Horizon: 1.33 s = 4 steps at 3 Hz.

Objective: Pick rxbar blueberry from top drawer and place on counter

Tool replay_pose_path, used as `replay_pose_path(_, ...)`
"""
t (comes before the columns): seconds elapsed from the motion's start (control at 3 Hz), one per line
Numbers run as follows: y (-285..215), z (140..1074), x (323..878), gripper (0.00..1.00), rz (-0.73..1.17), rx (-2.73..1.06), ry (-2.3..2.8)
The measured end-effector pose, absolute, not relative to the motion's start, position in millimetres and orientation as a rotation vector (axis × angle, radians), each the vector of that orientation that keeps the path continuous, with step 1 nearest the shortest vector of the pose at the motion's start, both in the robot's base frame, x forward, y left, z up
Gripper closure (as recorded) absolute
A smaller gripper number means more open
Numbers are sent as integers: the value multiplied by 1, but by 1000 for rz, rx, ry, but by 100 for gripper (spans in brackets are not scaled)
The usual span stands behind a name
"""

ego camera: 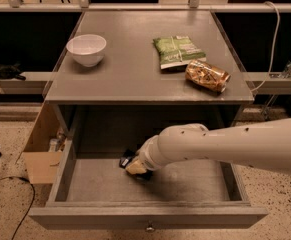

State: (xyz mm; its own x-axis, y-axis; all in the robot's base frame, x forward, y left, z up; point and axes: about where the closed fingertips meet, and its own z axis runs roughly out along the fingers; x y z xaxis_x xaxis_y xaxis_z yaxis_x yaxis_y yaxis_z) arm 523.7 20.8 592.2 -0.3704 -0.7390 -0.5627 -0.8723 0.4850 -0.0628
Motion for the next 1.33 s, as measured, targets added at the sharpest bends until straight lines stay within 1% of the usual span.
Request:
replay_pose_path(0.33, 21, 592, 524, 100, 333, -1327, 2206)
replay_pose_path(0.67, 20, 601, 524, 100, 346, -1325, 2206)
replay_pose_path(1.0, 0, 617, 517, 100, 374, -1302, 2244)
replay_pose_path(1.33, -35, 645, 509, 100, 366, -1230, 2297)
